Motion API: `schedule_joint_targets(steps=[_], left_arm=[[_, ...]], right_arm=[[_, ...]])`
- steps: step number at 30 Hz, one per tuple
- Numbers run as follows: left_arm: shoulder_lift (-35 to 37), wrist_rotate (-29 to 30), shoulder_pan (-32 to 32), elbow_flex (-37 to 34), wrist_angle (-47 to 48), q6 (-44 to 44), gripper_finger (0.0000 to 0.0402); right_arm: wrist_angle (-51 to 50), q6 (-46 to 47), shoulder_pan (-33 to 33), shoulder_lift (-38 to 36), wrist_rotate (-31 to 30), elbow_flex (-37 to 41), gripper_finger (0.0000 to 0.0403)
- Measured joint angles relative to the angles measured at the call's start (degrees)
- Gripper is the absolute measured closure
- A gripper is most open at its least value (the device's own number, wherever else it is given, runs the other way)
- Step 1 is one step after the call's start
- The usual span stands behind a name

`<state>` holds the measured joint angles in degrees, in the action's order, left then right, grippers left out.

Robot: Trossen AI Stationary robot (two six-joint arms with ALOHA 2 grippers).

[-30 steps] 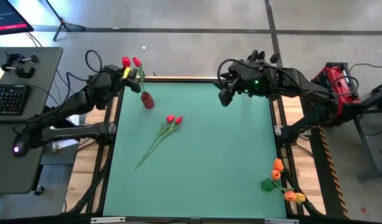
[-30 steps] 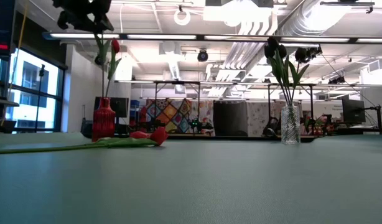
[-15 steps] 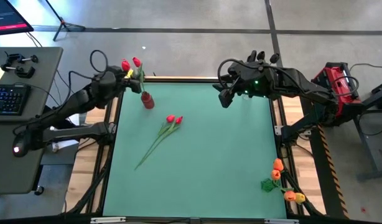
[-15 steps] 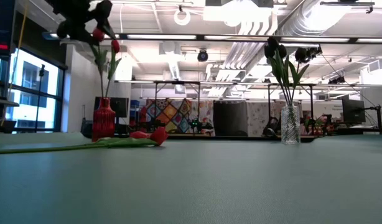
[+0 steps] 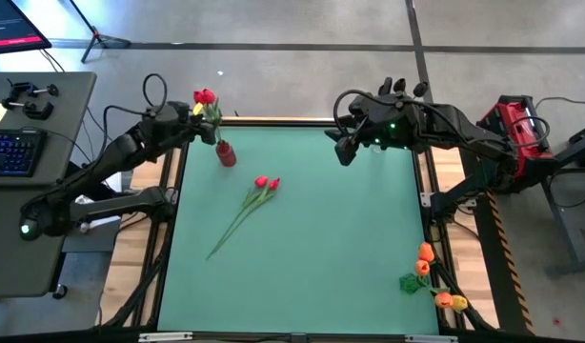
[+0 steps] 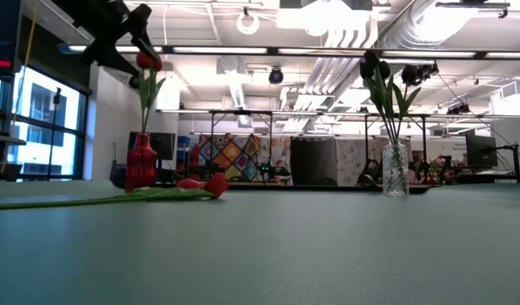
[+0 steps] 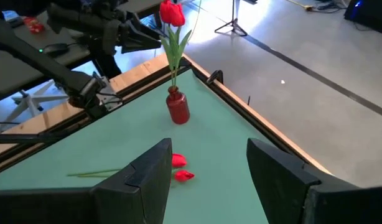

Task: Sort flowers into vase by color
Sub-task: Put the red tulip into the red vase

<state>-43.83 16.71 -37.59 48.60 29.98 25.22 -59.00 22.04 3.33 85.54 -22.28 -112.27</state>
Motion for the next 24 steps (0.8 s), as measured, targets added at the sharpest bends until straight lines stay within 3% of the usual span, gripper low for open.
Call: schedule_joint_targets(steps=[6,13,24], left_arm=[[1.15,0.07,-0.76,2.87,0.95,-0.2,0.0096],[2.39,0.43,-0.42,8.44,9.66,-4.97,0.0096],[2.62,-8.57,5.98,7.9,22.79,-1.5,0.0096]], right_arm=[[-0.25,0.0,0.0,0.0,0.35,0.0,0.0206],[-0.31,-1.48,0.0,0.0,0.37,-0.01,0.0206],[-0.31,-3.34,0.07,0.0,-0.16,-0.02,0.0206]])
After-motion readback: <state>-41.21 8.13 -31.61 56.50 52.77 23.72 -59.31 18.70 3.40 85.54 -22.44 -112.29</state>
